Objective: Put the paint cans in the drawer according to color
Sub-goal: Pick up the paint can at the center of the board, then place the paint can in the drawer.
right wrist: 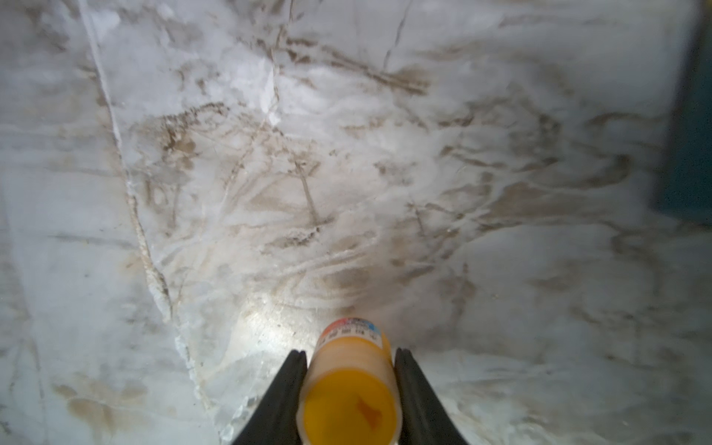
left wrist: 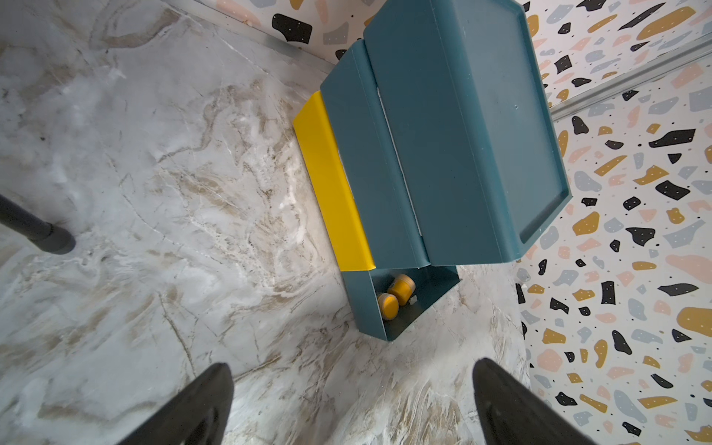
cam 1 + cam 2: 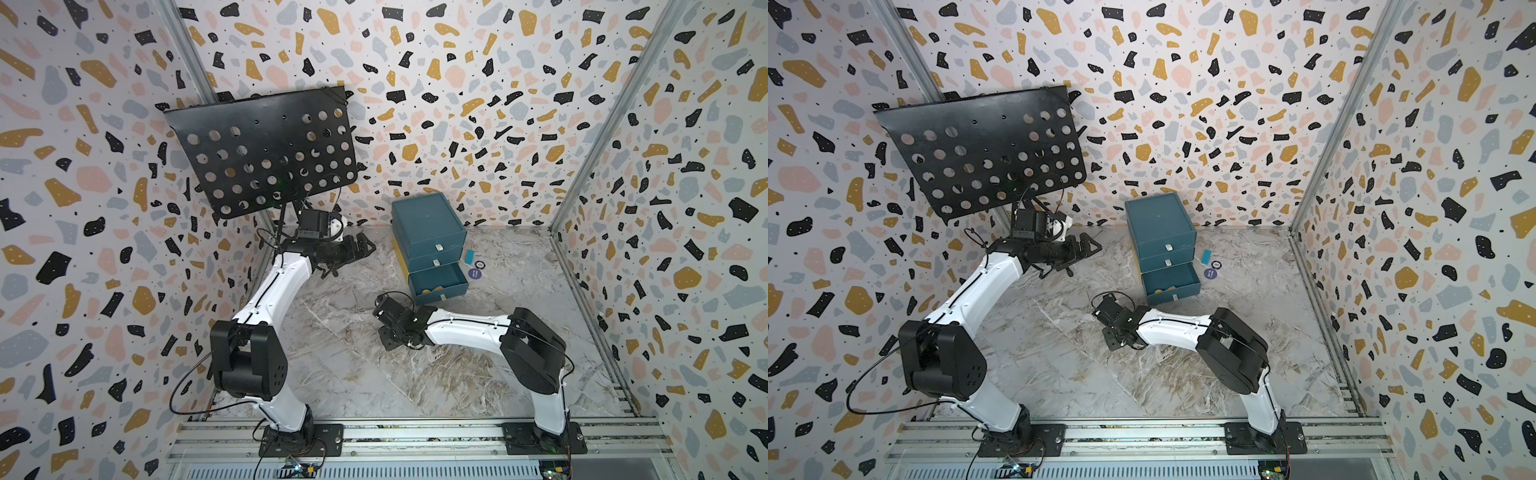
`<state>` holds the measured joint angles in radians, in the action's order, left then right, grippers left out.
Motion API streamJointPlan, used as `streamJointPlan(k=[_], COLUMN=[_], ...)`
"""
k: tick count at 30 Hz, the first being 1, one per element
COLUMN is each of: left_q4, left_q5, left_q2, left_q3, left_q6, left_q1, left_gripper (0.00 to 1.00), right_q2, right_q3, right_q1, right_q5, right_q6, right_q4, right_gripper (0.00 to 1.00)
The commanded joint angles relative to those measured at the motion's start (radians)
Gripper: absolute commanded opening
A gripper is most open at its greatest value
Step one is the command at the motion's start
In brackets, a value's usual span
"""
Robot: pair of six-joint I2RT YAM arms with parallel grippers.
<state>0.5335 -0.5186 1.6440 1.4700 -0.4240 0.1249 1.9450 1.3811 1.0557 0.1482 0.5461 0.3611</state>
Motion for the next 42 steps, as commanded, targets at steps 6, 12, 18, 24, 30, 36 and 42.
streamJointPlan(k=[6, 12, 18, 24, 30, 36, 42], left_q4=[-0.036, -0.034, -0.035, -0.036, -0.065, 0.008, -0.002], left_q5=[-0.02, -0.03, -0.033, -0.041, -0.071, -0.019, -0.017], left_q2=[-0.024, -0.015, -0.008, 0.002, 0.02, 0.097, 0.201], left_q3=[-0.012, -0.009, -0.009, -0.007, 0.004, 0.161, 0.346], left_q6=[-0.002, -0.002, -0.003, -0.006, -0.043, -0.053, -0.13], left_q1=[-0.005, -0.004, -0.005, -0.004, 0.006, 0.08, 0.138], left_gripper=[1.0, 1.0, 1.0, 1.0, 1.0, 1.0, 1.0], right_q2=[-0.196, -0.176, -0.091, -0.005, 0.047, -0.077, -0.329], right_q3=[-0.013, 0.034, 0.081, 0.14, 0.178, 0.077, -0.124], right_q1=[-0.116, -0.28, -0.367, -0.394, -0.396, -0.396, -0.412], right_q5=[0.056, -0.006, -0.058, -0.062, -0.057, -0.032, 0.009], right_q6=[-0.065, -0.103, -0.123, -0.141, -0.155, -0.174, -0.169], right_q4=[0.018, 0.012, -0.04, -0.058, -0.041, -0.071, -0.106], right_gripper=[0.25, 0.27, 0.28, 0.3, 0.53, 0.63, 0.6])
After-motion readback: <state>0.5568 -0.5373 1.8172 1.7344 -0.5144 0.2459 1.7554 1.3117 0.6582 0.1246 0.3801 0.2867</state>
